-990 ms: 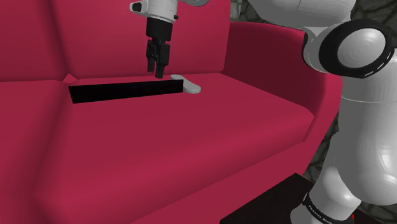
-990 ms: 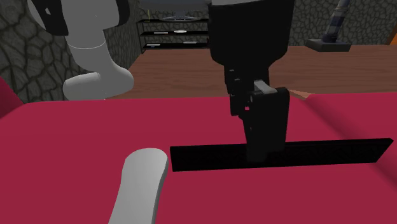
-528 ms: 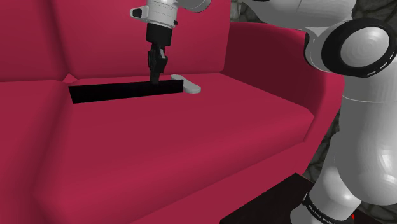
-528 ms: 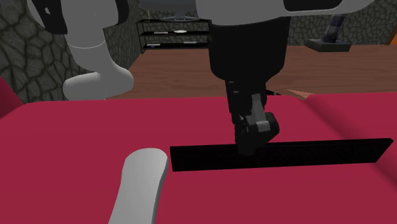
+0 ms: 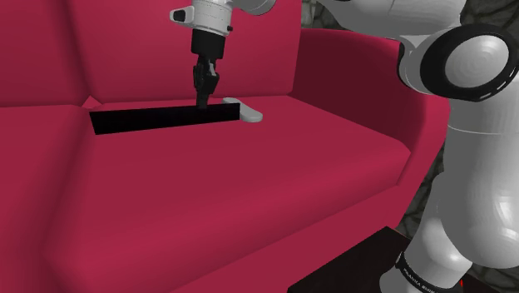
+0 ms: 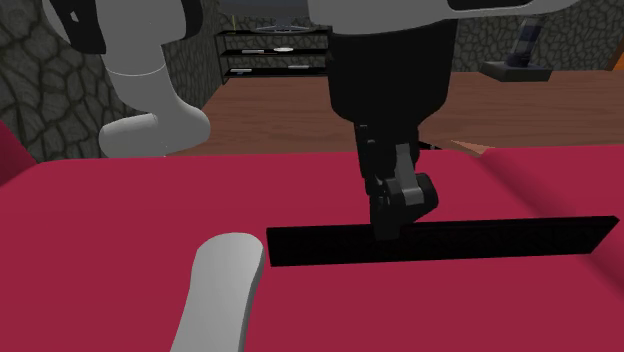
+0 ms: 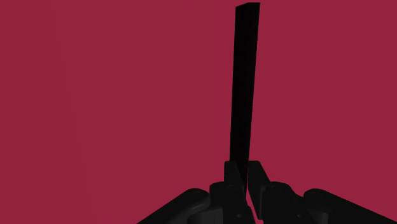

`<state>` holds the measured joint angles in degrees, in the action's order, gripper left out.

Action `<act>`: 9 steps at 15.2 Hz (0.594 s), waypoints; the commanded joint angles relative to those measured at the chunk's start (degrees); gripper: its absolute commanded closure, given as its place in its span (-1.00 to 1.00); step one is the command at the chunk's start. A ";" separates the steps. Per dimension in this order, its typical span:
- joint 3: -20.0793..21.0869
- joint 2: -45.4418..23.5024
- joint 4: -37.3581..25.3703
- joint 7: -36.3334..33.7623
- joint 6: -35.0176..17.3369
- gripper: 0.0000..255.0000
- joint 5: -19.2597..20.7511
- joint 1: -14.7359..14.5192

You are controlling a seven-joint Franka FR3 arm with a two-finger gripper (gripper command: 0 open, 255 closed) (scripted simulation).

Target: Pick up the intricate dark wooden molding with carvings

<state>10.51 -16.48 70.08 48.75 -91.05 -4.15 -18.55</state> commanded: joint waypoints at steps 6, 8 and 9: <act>0.11 -3.25 -10.01 -0.89 6.75 1.00 0.62 -0.60; 0.14 -4.69 -13.86 -1.20 9.16 1.00 0.89 -0.89; 0.16 -5.53 -16.01 -1.37 10.46 1.00 1.04 -1.06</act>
<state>10.66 -21.02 56.60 47.55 -82.13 -3.29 -19.43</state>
